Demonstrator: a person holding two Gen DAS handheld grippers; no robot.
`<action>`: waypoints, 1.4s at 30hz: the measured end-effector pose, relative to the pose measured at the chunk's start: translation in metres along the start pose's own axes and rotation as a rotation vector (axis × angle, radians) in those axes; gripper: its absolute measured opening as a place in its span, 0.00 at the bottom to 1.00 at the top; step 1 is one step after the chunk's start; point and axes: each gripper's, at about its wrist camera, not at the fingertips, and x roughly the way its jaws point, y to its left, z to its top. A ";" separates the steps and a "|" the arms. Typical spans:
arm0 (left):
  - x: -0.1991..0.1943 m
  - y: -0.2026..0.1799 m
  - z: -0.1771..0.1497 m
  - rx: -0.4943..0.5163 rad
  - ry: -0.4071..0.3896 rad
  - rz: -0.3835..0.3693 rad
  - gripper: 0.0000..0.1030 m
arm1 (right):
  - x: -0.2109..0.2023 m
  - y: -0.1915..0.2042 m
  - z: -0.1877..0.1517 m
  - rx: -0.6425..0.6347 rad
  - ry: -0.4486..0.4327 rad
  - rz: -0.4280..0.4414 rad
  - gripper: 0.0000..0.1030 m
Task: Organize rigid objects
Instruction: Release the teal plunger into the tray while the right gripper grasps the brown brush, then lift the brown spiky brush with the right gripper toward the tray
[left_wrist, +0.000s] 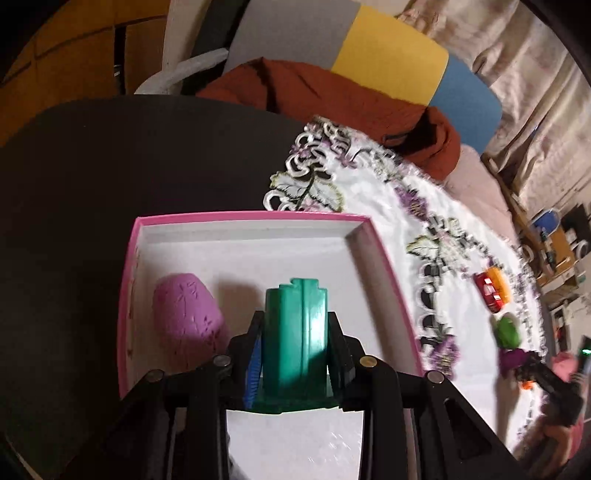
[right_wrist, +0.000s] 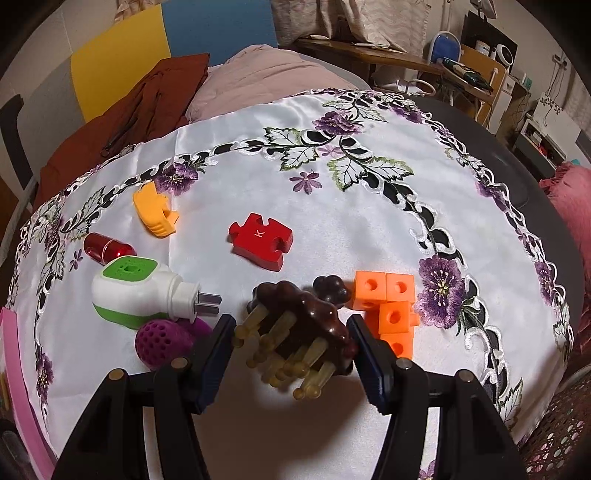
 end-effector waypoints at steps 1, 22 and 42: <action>0.006 0.001 0.001 0.003 0.007 0.012 0.30 | 0.000 0.000 0.000 -0.002 -0.001 -0.001 0.61; -0.035 -0.005 -0.010 0.064 -0.104 0.070 0.58 | 0.006 0.004 -0.002 -0.002 0.034 0.035 0.52; -0.105 -0.011 -0.123 0.080 -0.168 0.092 0.61 | 0.002 0.000 -0.003 0.014 0.021 0.023 0.51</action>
